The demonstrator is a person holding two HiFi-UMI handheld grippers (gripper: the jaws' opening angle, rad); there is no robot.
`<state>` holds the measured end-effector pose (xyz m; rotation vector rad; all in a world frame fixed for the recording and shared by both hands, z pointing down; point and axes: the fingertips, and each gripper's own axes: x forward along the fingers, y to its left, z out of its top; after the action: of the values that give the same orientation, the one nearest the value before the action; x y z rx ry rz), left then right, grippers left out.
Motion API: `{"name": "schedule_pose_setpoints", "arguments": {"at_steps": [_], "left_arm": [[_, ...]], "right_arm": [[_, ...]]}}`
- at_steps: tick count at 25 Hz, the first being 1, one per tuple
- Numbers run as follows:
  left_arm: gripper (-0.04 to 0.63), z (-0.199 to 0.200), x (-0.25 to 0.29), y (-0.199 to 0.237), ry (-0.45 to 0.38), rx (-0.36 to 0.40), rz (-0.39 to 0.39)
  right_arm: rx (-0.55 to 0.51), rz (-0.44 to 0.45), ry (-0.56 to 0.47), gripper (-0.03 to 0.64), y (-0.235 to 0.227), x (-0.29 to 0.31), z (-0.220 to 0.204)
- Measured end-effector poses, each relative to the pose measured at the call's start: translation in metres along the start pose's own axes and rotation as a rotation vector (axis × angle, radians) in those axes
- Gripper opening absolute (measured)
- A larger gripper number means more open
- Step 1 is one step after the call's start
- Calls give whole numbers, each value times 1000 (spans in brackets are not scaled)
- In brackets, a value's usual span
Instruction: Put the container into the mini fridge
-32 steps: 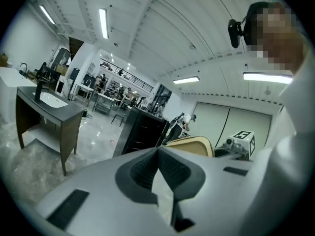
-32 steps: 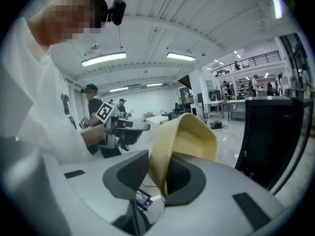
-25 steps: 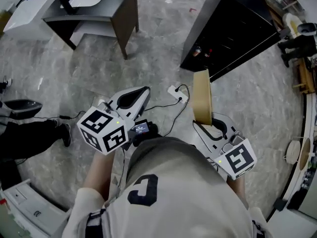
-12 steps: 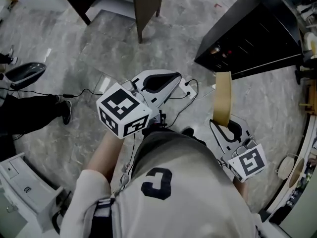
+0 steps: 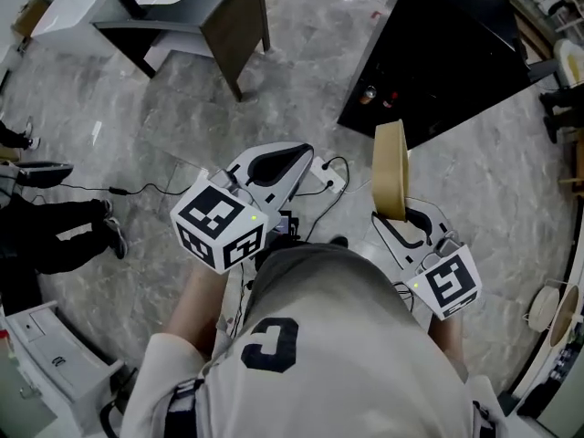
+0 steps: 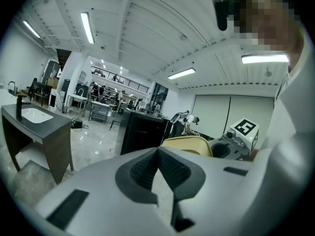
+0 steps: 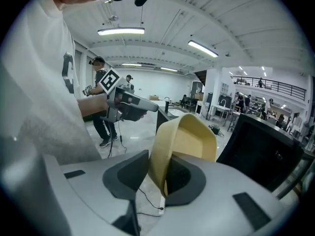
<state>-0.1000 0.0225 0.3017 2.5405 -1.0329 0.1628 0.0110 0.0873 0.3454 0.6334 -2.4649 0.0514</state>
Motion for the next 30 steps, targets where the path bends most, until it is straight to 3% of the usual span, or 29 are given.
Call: {"name": "schedule_pose_setpoints", "arguments": {"at_steps": [6, 13, 20, 25, 28, 30], "left_arm": [[54, -11, 61, -48, 53, 29, 72], [54, -5, 109, -63, 106, 35, 71], [54, 2, 130, 3, 143, 98, 93], [54, 6, 154, 40, 142, -51, -65], [54, 9, 169, 73, 149, -49, -78], [54, 23, 179, 89, 104, -54, -68]], "right_arm": [[-36, 86, 5, 100, -44, -34, -39], [-179, 136, 154, 100, -99, -17, -81], [-255, 88, 273, 100, -162, 50, -101], [-313, 61, 379, 100, -203, 109, -113], [-325, 55, 461, 100, -225, 140, -126], [-316, 58, 506, 100, -241, 152, -132]]}}
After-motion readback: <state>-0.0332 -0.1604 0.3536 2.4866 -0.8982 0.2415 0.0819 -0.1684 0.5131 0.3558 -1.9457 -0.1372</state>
